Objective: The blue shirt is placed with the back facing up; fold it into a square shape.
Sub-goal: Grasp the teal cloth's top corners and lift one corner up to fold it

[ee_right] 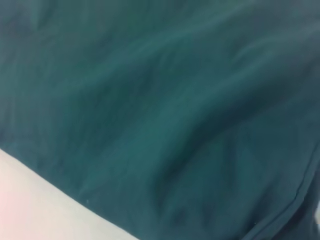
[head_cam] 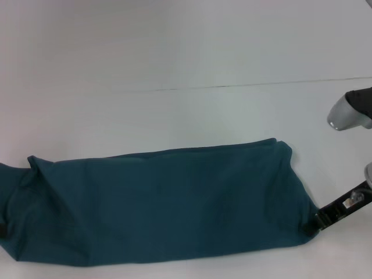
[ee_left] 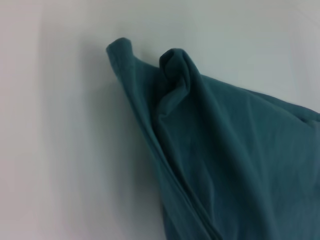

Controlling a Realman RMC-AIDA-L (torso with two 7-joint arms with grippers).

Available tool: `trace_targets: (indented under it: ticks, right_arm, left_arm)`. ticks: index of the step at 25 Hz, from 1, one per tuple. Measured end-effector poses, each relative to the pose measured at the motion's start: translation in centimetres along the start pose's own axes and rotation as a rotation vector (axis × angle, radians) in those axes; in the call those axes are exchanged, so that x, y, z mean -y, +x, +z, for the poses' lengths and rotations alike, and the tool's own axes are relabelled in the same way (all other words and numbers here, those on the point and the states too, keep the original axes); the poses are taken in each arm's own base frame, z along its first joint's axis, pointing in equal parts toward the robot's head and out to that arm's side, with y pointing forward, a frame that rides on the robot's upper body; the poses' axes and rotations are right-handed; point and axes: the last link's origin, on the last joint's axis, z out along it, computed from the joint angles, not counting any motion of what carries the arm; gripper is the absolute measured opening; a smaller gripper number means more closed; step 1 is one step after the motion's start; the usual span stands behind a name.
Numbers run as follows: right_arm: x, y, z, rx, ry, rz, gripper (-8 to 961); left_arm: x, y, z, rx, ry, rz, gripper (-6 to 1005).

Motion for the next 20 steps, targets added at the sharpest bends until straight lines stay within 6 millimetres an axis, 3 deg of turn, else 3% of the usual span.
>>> trace_targets:
  ticks: [7, 14, 18, 20]
  right_arm:
    - [1.4, -0.5, -2.5, 0.1, -0.02, 0.035, 65]
    - [2.5, -0.7, -6.9, 0.354, -0.185, 0.028, 357]
    - [1.3, -0.4, -6.5, 0.506, -0.295, -0.07, 555]
    - [0.6, -0.1, -5.5, 0.579, -0.33, -0.126, 552]
  left_arm:
    - [-0.5, 0.3, 0.2, 0.005, -0.012, 0.016, 27]
    - [-1.1, 0.5, 0.2, -0.002, -0.052, 0.037, 27]
    - [-2.1, 0.9, 0.0, -0.004, -0.101, 0.062, 27]
    - [-2.7, 1.3, -0.2, -0.007, -0.128, 0.078, 27]
